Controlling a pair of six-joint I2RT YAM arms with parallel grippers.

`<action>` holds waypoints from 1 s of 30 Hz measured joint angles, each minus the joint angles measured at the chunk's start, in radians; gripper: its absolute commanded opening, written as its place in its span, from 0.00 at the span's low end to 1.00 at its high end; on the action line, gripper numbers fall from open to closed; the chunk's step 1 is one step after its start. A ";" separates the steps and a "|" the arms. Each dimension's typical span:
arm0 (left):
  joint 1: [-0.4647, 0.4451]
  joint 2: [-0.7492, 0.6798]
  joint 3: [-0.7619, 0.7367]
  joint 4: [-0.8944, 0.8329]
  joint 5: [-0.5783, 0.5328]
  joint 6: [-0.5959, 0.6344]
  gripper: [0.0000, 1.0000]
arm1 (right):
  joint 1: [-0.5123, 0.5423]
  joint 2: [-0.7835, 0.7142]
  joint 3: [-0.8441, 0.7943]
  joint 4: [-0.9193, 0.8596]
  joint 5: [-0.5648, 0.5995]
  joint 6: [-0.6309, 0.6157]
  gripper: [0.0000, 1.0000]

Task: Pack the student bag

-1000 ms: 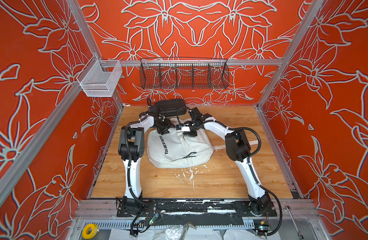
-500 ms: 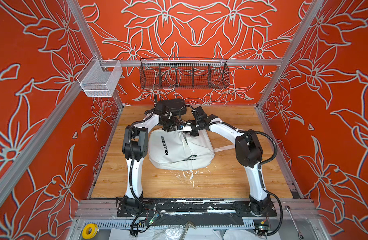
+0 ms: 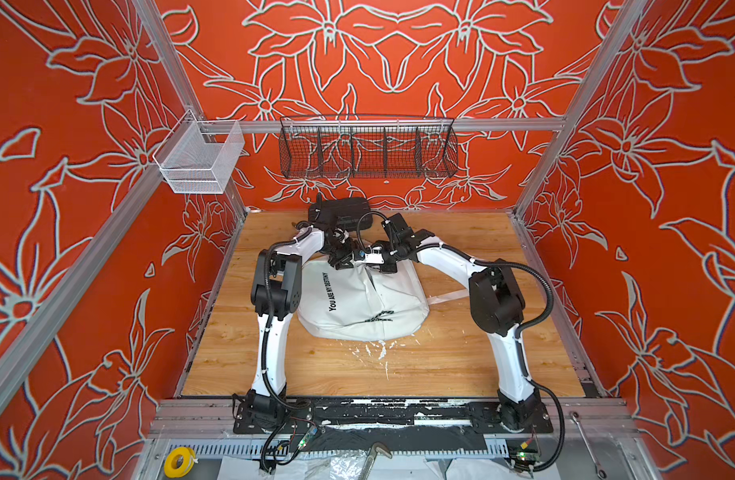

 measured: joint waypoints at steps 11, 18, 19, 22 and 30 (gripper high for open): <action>0.018 0.042 -0.023 0.043 0.005 -0.092 0.11 | 0.028 0.000 0.000 -0.098 0.022 -0.003 0.00; 0.021 0.043 -0.065 0.098 0.046 -0.134 0.00 | 0.037 -0.004 0.020 -0.195 0.033 0.000 0.00; 0.025 0.037 -0.081 0.119 0.053 -0.145 0.00 | 0.038 -0.006 0.022 -0.208 0.033 0.001 0.00; 0.031 0.018 -0.126 0.179 0.069 -0.179 0.00 | 0.042 -0.014 0.027 -0.241 0.031 0.005 0.00; 0.014 0.005 -0.044 0.116 0.004 -0.119 0.47 | 0.045 -0.076 -0.044 -0.199 0.040 0.024 0.00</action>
